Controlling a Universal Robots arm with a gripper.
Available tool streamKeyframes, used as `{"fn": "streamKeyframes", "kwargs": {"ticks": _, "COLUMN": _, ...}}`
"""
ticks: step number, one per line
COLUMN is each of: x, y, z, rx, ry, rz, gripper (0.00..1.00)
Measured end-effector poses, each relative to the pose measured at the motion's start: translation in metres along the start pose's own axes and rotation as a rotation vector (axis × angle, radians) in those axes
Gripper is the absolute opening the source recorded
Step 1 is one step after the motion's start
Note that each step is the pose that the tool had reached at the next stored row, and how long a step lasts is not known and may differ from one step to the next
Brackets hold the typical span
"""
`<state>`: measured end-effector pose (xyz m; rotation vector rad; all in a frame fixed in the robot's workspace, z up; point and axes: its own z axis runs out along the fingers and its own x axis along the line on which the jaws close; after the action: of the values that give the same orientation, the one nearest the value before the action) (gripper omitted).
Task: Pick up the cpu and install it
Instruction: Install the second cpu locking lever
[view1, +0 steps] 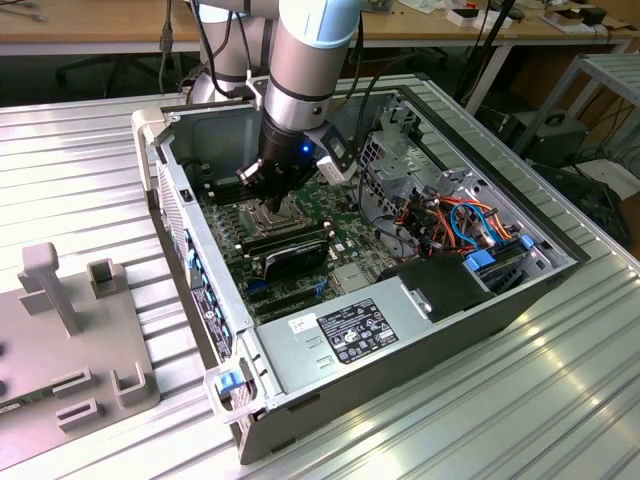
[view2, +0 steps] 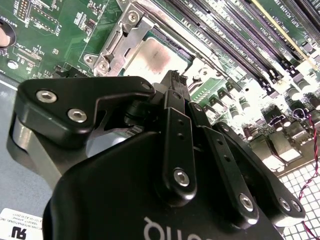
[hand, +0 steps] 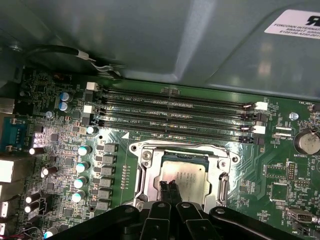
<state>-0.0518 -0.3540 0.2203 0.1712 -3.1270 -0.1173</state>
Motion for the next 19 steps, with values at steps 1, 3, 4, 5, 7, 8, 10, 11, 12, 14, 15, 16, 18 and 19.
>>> {"fn": "streamKeyframes", "kwargs": {"ticks": 1, "x": 0.0, "y": 0.0, "z": 0.0, "rx": 0.0, "ry": 0.0002, "rz": 0.0, "gripper": 0.11}}
{"fn": "streamKeyframes", "kwargs": {"ticks": 3, "x": 0.0, "y": 0.0, "z": 0.0, "rx": -0.0001, "ry": 0.0002, "rz": 0.0, "gripper": 0.11}}
{"fn": "streamKeyframes", "kwargs": {"ticks": 4, "x": 0.0, "y": 0.0001, "z": -0.0002, "rx": -0.0003, "ry": 0.0001, "rz": 0.0, "gripper": 0.11}}
{"fn": "streamKeyframes", "kwargs": {"ticks": 5, "x": 0.0, "y": 0.0001, "z": -0.0006, "rx": -0.0001, "ry": 0.0002, "rz": 0.0, "gripper": 0.11}}
{"fn": "streamKeyframes", "kwargs": {"ticks": 7, "x": 0.0, "y": 0.0001, "z": -0.0016, "rx": -0.0002, "ry": 0.0002, "rz": 0.0, "gripper": 0.11}}
{"fn": "streamKeyframes", "kwargs": {"ticks": 8, "x": 0.0, "y": 0.0002, "z": -0.0033, "rx": -0.0001, "ry": 0.0003, "rz": 0.0, "gripper": 0.11}}
{"fn": "streamKeyframes", "kwargs": {"ticks": 10, "x": 0.0, "y": 0.0004, "z": -0.0049, "rx": -0.0001, "ry": 0.0003, "rz": 0.0, "gripper": 0.11}}
{"fn": "streamKeyframes", "kwargs": {"ticks": 11, "x": 0.0, "y": 0.0004, "z": -0.0055, "rx": -0.0001, "ry": 0.0003, "rz": 0.0, "gripper": 0.11}}
{"fn": "streamKeyframes", "kwargs": {"ticks": 12, "x": 0.0, "y": 0.0005, "z": -0.0057, "rx": -0.0002, "ry": 0.0002, "rz": 0.0, "gripper": 0.11}}
{"fn": "streamKeyframes", "kwargs": {"ticks": 14, "x": 0.0, "y": 0.0005, "z": -0.0063, "rx": -0.0001, "ry": 0.0003, "rz": 0.0, "gripper": 0.11}}
{"fn": "streamKeyframes", "kwargs": {"ticks": 15, "x": 0.0, "y": 0.0005, "z": -0.0066, "rx": -0.0001, "ry": 0.0003, "rz": 0.0, "gripper": 0.11}}
{"fn": "streamKeyframes", "kwargs": {"ticks": 16, "x": 0.0, "y": 0.0005, "z": -0.0066, "rx": -0.0001, "ry": 0.0003, "rz": 0.0, "gripper": 0.11}}
{"fn": "streamKeyframes", "kwargs": {"ticks": 18, "x": 0.0001, "y": 0.0004, "z": -0.0067, "rx": 0.0001, "ry": 0.0004, "rz": 0.0, "gripper": 0.11}}
{"fn": "streamKeyframes", "kwargs": {"ticks": 19, "x": 0.0001, "y": 0.0, "z": -0.0068, "rx": 0.0001, "ry": 0.0004, "rz": 0.0, "gripper": 0.11}}
